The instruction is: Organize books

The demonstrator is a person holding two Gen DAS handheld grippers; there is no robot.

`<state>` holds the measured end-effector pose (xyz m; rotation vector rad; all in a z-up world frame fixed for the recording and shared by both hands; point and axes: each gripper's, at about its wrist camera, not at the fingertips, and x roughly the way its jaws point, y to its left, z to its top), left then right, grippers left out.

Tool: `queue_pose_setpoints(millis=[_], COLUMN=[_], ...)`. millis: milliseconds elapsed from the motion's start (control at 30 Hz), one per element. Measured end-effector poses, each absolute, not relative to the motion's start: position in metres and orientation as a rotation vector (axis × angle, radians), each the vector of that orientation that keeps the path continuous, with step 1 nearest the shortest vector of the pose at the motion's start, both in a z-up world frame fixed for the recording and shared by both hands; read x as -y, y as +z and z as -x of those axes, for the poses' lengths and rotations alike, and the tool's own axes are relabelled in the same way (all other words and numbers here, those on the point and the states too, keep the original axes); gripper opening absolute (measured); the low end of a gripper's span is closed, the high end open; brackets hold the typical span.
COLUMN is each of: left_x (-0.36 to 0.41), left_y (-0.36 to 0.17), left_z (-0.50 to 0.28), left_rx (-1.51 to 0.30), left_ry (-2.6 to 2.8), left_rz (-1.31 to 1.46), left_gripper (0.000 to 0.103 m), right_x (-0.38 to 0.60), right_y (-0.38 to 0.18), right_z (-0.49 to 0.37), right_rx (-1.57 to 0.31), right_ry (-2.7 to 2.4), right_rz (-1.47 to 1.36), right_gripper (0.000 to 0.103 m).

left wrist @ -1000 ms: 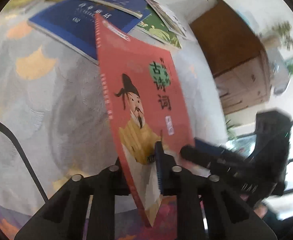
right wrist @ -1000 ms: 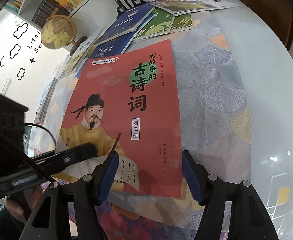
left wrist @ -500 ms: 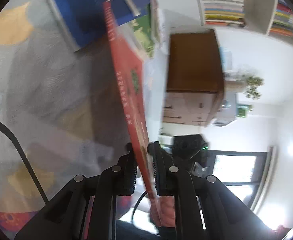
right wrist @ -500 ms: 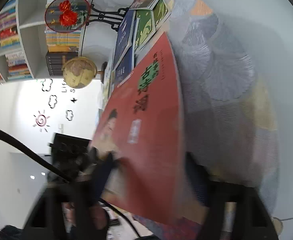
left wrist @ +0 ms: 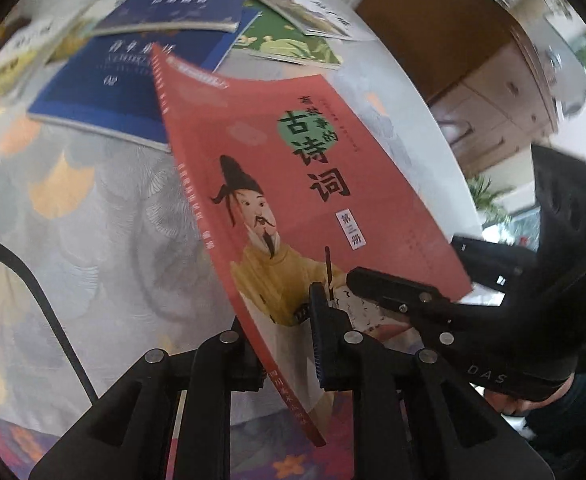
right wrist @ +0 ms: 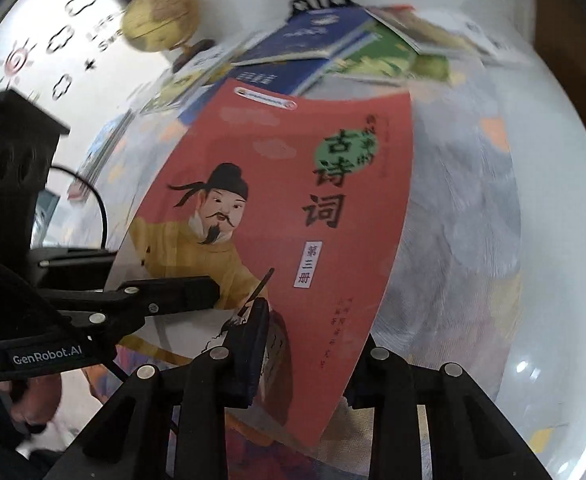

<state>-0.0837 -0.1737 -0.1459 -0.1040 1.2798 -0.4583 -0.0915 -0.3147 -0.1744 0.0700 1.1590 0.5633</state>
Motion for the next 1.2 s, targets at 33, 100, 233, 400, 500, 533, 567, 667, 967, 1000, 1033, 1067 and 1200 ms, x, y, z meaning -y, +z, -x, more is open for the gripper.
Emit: queue_pose_setpoints(millis=[33,100,233,400,500,533,567,667,967,1000,1033,1067,1200], left_x=[0.175,0.175,0.172,0.159,0.15,0.144,0.136,0.112,-0.017,-0.037,-0.051,-0.073,-0.138], left_y=[-0.143,-0.138,-0.123,-0.103,-0.095,-0.091,-0.086,-0.075,-0.039,-0.034,-0.032,-0.028,-0.024], left_z=[0.087,0.096,0.104,0.109,0.106,0.107,0.109,0.111,0.114,0.114,0.114,0.113,0.111], left_rx=[-1.275,-1.267,-1.241,-1.207,-1.185,-1.174,-1.16,-1.119,-0.999,-0.987,-0.978,-0.966,-0.934], left_ry=[-0.465,-0.472,-0.478,-0.437,-0.413,-0.403,-0.39,-0.358,-0.254,-0.242,-0.234,-0.22,-0.179], left_rz=[0.079,0.05,0.058,0.1,0.116,0.118,0.12,0.138,0.23,0.233,0.235,0.235,0.23], left_gripper=[0.016,0.017,0.018,0.019,0.019,0.019,0.019,0.019,0.02,0.02,0.02,0.02,0.02], right_x=[0.312,0.315,0.311,0.303,0.293,0.287,0.282,0.254,0.132,0.117,0.101,0.084,0.009], right_y=[-0.172,-0.169,-0.155,-0.138,-0.125,-0.12,-0.116,-0.1,-0.056,-0.053,-0.05,-0.047,-0.04], right_z=[0.095,0.105,0.118,0.123,0.123,0.122,0.122,0.121,0.11,0.108,0.108,0.107,0.097], right_rx=[-1.148,-1.126,-1.079,-1.036,-1.009,-0.996,-0.987,-0.949,-0.854,-0.848,-0.839,-0.828,-0.798], right_ry=[0.572,0.588,0.617,0.651,0.677,0.689,0.696,0.722,0.795,0.803,0.811,0.82,0.855], right_rz=[-0.045,0.0,0.041,0.039,0.031,0.036,0.043,0.078,0.149,0.154,0.156,0.158,0.166], right_gripper=[0.03,0.03,0.03,0.03,0.03,0.03,0.03,0.03,0.03,0.03,0.03,0.03,0.03])
